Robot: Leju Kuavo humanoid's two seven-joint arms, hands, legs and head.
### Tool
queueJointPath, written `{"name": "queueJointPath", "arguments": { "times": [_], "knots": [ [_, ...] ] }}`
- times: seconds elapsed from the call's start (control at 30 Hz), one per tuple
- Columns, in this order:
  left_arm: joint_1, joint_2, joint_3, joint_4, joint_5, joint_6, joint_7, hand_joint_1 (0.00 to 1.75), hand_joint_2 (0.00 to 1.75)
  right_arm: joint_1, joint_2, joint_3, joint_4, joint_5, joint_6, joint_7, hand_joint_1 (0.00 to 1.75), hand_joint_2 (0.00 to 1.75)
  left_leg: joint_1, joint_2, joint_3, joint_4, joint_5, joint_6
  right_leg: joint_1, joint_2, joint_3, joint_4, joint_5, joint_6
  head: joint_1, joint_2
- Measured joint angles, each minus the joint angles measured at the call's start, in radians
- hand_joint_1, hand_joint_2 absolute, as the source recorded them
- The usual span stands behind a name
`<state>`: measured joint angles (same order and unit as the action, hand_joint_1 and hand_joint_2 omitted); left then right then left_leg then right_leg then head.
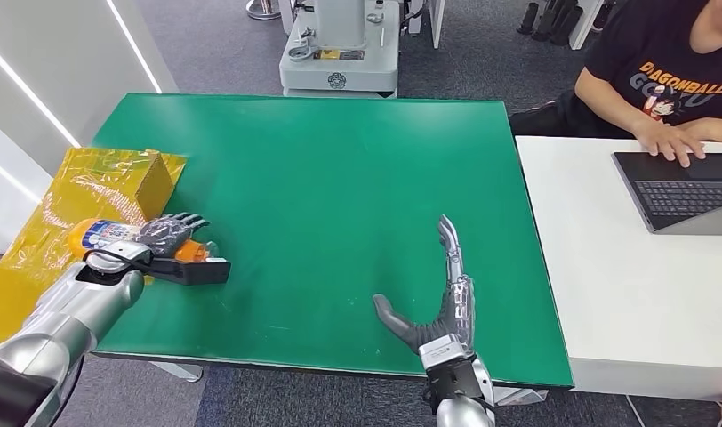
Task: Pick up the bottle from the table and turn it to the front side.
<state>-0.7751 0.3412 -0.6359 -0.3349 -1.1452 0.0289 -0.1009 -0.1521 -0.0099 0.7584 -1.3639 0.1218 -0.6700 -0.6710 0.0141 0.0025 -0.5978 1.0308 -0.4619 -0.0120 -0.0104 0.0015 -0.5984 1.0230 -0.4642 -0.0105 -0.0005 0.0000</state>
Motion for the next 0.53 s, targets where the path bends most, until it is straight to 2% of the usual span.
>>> {"name": "queueJointPath", "arguments": {
  "times": [0.2,0.4,0.53],
  "knots": [
    [0.039,0.016,0.053,-0.001,0.035,0.164,-0.059,0.00,1.75,0.005,0.000,0.000,-0.002,0.001,0.003,0.001,0.00,1.75,0.000,0.001,-0.001,0.000,0.000,0.000,0.000,0.001,-0.002,0.000,0.000,0.000,0.000,0.000],
    [0.051,0.031,0.130,-0.040,0.107,0.355,-0.185,0.00,1.75,0.019,-0.002,-0.001,-0.017,0.000,0.000,0.002,0.00,1.75,0.000,0.000,-0.002,0.000,0.000,0.000,0.000,0.001,-0.003,0.000,0.000,0.000,0.000,0.000],
    [0.051,0.037,0.174,-0.078,0.131,0.449,-0.241,0.00,1.75,0.024,-0.004,-0.001,-0.023,-0.001,-0.004,0.004,0.00,1.75,0.000,0.000,-0.002,0.000,0.000,0.000,0.000,0.001,-0.003,-0.001,0.000,0.000,0.000,0.000]
  ]
}}
